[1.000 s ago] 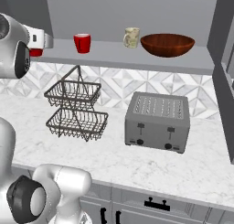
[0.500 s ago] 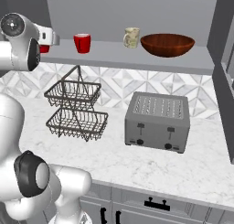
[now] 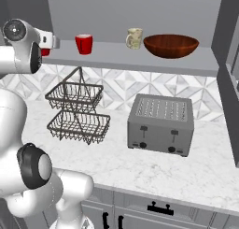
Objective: Gather all objects into one cabinet and sort the glasses and bowls to opposite sides.
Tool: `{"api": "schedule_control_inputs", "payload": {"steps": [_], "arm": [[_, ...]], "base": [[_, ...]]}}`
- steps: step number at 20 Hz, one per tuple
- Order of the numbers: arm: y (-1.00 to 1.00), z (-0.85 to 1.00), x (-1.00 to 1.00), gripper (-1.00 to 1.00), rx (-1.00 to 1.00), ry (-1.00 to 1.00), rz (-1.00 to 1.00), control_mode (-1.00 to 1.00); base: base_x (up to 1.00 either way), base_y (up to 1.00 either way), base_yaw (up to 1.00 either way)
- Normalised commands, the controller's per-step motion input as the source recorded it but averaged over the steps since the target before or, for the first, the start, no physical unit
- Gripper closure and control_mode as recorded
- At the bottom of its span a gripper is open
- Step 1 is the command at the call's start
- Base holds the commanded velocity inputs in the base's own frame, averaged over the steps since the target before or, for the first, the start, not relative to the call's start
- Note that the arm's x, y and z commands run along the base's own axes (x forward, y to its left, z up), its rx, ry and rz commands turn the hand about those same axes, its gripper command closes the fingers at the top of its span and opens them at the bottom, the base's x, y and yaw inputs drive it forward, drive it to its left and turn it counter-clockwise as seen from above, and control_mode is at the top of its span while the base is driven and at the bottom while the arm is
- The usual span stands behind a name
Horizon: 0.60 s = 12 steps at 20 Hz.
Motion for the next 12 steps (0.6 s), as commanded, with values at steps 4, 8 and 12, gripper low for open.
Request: {"api": "schedule_control_inputs", "payload": {"steps": [4, 8, 12], "arm": [[0.04, -0.03, 0.34, 1.0, 0.0, 0.0, 0.03, -1.0], [0.0, 0.0, 0.44, 1.0, 0.0, 0.0, 0.06, -1.0], [0.0, -0.04, 0.47, 1.0, 0.0, 0.0, 0.05, -1.0]], "base": [[0.0, 0.0, 0.0], [0.0, 0.0, 0.0], [0.0, 0.0, 0.0]]}}
